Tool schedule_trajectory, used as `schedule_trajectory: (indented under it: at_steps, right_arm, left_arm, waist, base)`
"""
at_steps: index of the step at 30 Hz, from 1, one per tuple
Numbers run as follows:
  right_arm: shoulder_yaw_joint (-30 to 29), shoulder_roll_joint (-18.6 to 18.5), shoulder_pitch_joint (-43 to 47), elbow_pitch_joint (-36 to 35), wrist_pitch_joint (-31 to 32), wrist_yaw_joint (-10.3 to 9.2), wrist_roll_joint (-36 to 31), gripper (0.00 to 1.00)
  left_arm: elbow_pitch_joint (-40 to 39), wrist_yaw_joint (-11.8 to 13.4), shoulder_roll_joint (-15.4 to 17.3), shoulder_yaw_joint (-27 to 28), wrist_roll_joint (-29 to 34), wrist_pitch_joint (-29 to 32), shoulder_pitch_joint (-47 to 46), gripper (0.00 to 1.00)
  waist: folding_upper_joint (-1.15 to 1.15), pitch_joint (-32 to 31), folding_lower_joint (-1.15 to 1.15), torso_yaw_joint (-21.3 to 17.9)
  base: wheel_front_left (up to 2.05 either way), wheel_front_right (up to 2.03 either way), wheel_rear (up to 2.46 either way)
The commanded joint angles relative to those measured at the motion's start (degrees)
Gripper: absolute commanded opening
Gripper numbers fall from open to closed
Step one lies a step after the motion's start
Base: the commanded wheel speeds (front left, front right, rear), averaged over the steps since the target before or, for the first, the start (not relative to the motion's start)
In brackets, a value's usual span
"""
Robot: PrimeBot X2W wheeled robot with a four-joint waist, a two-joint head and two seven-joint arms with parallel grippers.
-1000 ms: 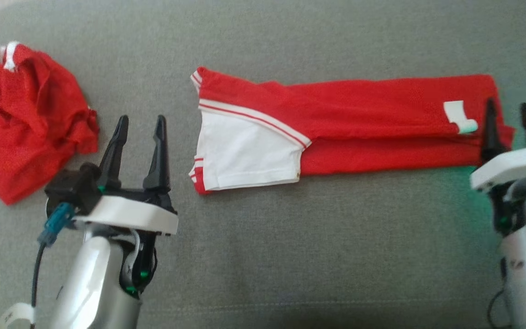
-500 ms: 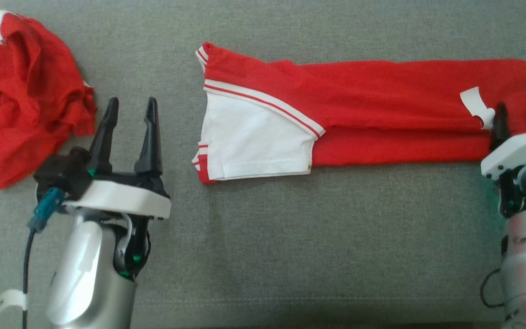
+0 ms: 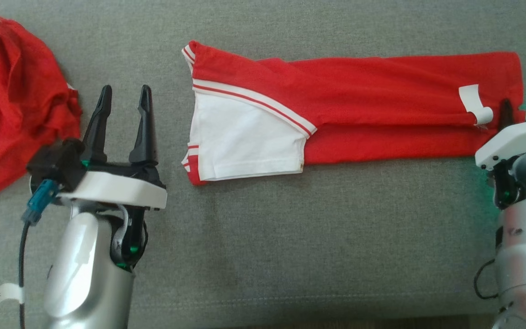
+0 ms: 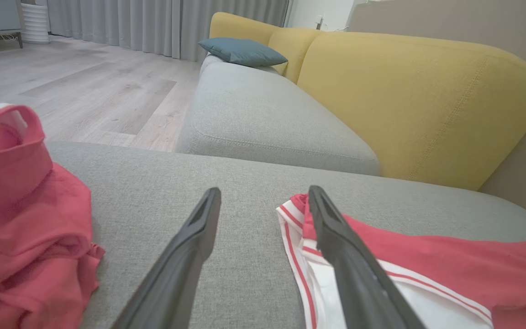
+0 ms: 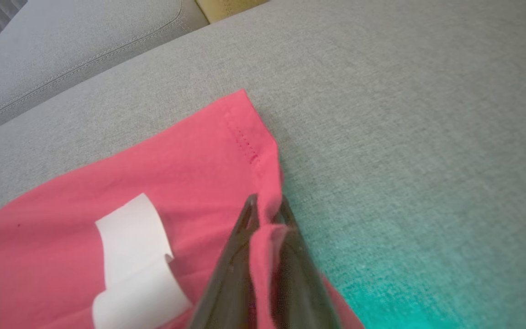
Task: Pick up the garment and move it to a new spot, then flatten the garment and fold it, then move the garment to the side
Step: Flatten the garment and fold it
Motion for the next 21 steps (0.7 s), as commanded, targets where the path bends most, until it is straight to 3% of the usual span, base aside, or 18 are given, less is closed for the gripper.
schedule_trajectory:
  at_steps: [1, 9, 13, 17, 21]
  right_arm:
    - [0.15, -0.29, 0.54, -0.66, 0.75, 0.17, 0.15, 0.00]
    - [-9.72, -4.08, 0.06, -2.64, -0.57, 0.17, -5.81, 0.00]
    - [-15.86, -2.99, -1.25, -4.99, -1.66, 0.17, -12.84, 0.00]
    - [-14.70, -0.35, -2.41, -5.63, -1.58, 0.17, -14.35, 0.00]
    - [-9.03, 1.35, -3.24, -5.72, -0.91, 0.17, -11.62, 0.00]
  left_arm:
    - [-1.73, -0.38, 0.68, 2.02, 0.10, -0.52, -1.38, 1.00]
    - [-1.51, -0.32, 0.67, 2.24, -0.48, -0.52, -0.60, 1.00]
    - [-1.26, -0.16, 0.67, 2.30, -1.03, -0.52, 0.18, 1.00]
    - [-1.01, 0.06, 0.67, 2.46, -1.42, -0.52, 1.24, 1.00]
    - [-0.68, 0.23, 0.67, 2.40, -1.85, -0.52, 2.53, 1.00]
  waist:
    - [0.00, -0.31, 0.00, -0.04]
    - [0.00, -2.07, 0.00, 0.24]
    - [0.00, -3.81, 0.00, 0.54]
    - [0.00, -5.85, 0.00, 0.39]
    - [0.00, -8.31, 0.00, 0.20]
  base:
    - [0.00, 0.00, 0.00]
    - [0.00, 0.00, 0.00]
    - [0.00, 0.00, 0.00]
    - [0.00, 0.00, 0.00]
    - [0.00, 0.00, 0.00]
